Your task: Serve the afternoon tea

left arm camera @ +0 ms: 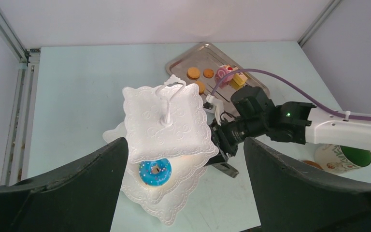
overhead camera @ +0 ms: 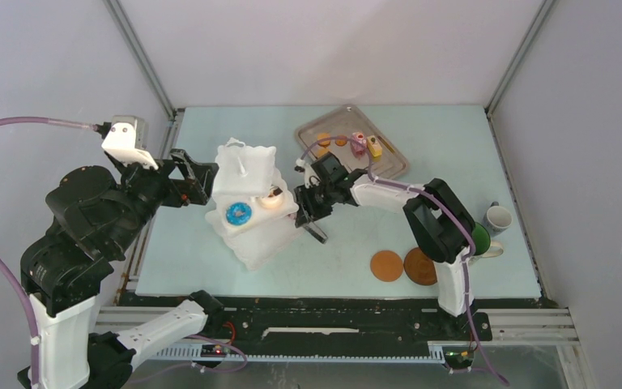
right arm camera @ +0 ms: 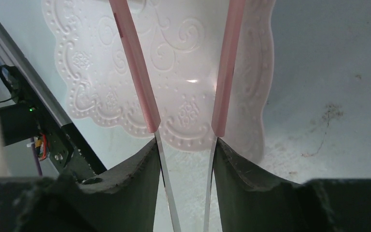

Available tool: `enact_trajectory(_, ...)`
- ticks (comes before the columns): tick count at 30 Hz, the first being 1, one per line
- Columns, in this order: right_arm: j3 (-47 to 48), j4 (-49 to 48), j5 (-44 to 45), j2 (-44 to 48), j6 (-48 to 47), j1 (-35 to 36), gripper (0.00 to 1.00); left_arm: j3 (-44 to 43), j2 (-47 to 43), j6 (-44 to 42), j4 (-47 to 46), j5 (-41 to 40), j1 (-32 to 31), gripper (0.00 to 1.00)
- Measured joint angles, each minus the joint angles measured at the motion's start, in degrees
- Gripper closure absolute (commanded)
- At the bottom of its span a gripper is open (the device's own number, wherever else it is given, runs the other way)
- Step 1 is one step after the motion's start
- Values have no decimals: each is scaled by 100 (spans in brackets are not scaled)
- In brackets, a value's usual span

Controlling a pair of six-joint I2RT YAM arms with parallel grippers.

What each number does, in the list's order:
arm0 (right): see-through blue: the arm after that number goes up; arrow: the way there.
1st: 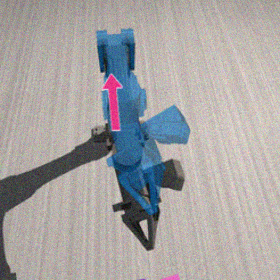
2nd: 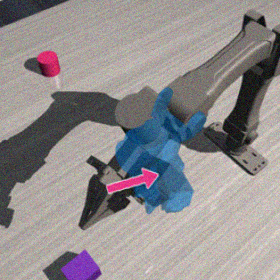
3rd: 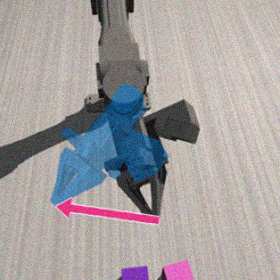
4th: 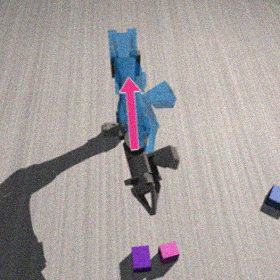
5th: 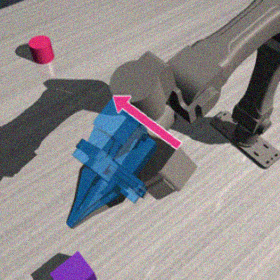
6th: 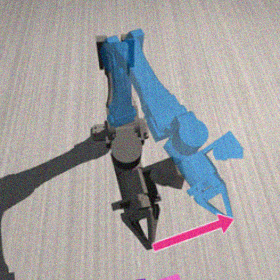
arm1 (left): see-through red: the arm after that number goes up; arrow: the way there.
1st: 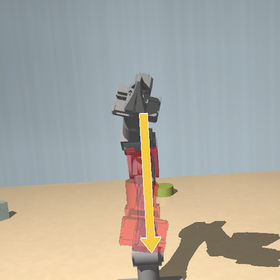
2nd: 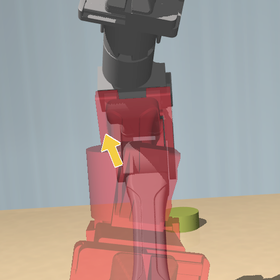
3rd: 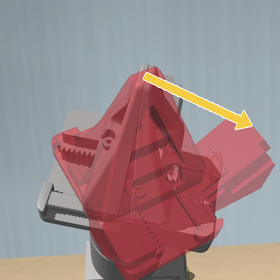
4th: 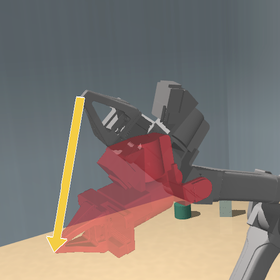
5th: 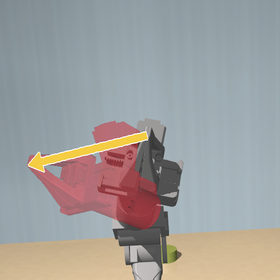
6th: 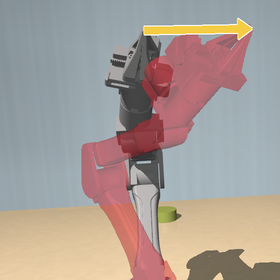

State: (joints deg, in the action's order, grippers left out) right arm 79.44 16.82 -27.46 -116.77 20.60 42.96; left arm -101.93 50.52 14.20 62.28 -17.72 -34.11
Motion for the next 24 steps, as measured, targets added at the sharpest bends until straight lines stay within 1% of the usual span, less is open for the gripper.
enact_trajectory(7,-240,63,-114,538,-44,-125,58,0,0,-28,-2,2,11,2)
enact_trajectory(14,-927,155,-125,1069,-76,-323,60,2,0,-28,-4,0,17,2)
enact_trajectory(19,-1294,260,-122,1486,-120,-616,62,39,0,-28,-35,4,44,2)
enact_trajectory(24,-1539,411,-52,2061,-188,-1058,62,79,0,-31,-48,4,55,3)
